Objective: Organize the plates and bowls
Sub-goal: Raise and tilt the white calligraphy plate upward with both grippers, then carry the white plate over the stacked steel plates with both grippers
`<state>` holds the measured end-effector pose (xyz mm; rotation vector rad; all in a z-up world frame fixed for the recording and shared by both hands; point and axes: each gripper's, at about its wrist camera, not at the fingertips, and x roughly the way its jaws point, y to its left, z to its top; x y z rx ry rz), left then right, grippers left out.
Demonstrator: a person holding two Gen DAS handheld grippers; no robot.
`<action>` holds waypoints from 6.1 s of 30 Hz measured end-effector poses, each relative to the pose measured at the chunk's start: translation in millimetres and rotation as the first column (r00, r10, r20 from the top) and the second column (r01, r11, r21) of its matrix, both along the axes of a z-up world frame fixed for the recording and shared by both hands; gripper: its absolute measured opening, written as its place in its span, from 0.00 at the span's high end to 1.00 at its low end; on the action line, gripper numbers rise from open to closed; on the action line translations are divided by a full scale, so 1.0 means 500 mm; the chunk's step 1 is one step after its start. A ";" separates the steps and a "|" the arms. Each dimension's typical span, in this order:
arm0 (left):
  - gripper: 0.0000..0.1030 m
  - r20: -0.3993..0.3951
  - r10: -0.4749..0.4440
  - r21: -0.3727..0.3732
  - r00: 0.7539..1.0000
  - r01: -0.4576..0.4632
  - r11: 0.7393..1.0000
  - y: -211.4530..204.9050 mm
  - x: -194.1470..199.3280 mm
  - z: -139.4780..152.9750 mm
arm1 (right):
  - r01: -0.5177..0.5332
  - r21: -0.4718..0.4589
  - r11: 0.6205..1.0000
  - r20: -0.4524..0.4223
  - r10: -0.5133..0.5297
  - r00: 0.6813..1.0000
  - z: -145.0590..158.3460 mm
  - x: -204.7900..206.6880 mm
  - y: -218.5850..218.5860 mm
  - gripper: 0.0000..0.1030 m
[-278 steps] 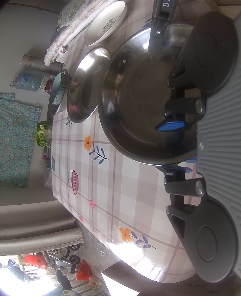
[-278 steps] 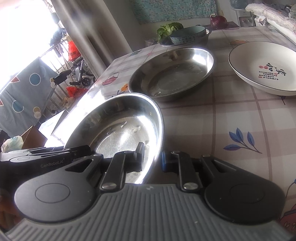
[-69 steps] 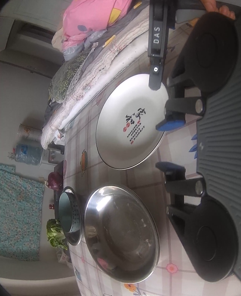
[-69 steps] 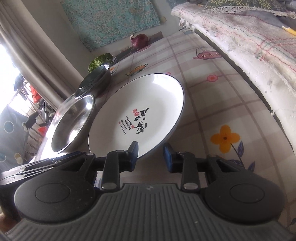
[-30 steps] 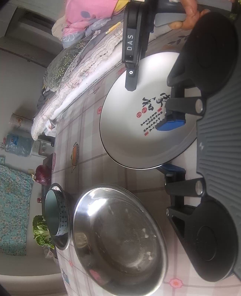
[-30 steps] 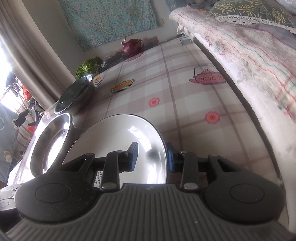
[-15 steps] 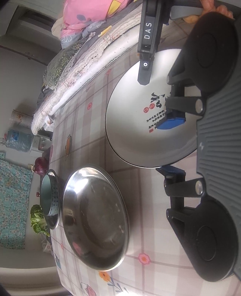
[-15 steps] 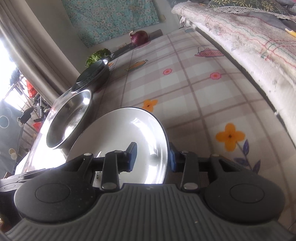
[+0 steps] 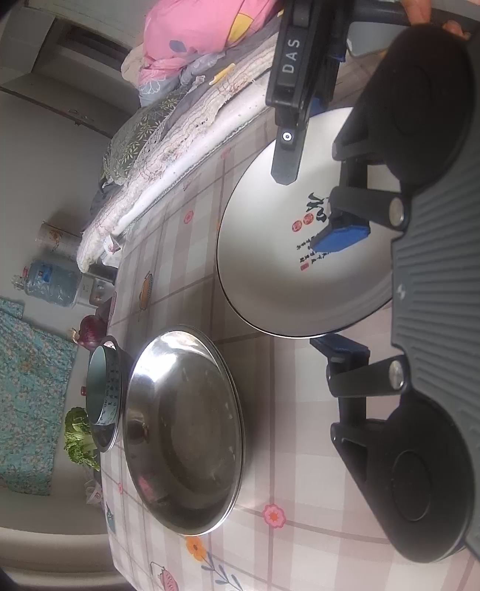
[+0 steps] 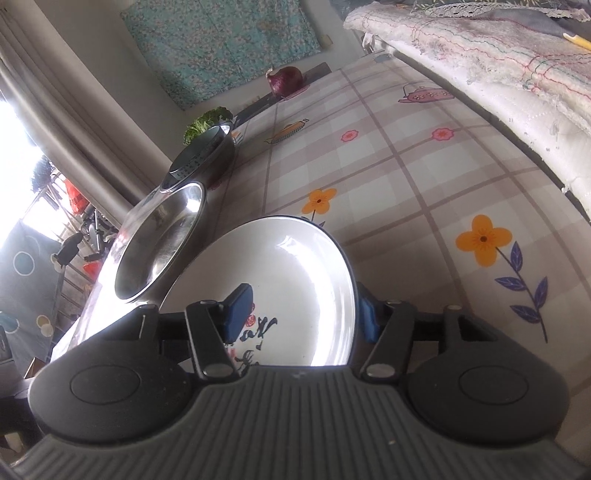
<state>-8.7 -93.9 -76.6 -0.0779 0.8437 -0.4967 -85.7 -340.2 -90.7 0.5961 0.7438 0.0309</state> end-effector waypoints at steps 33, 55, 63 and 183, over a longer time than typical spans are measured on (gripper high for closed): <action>0.00 -0.010 -0.048 -0.063 0.999 0.048 0.997 0.005 0.004 -0.018 | -0.041 0.128 0.991 0.062 0.033 0.998 -0.011 -0.004 -0.004 0.01; 0.00 -0.020 -0.036 -0.094 0.999 0.034 0.995 0.013 0.005 -0.020 | -0.029 0.169 0.985 0.069 0.018 0.997 -0.016 -0.005 -0.010 0.01; 0.00 -0.015 -0.059 -0.063 0.998 0.058 0.996 0.007 0.004 -0.019 | -0.031 0.173 0.984 0.070 0.019 0.997 -0.016 -0.005 -0.012 0.01; 0.56 0.046 -0.077 0.114 0.996 0.072 0.991 -0.028 -0.009 0.015 | 0.010 -0.283 0.959 0.035 -0.001 0.999 0.022 -0.027 0.038 0.76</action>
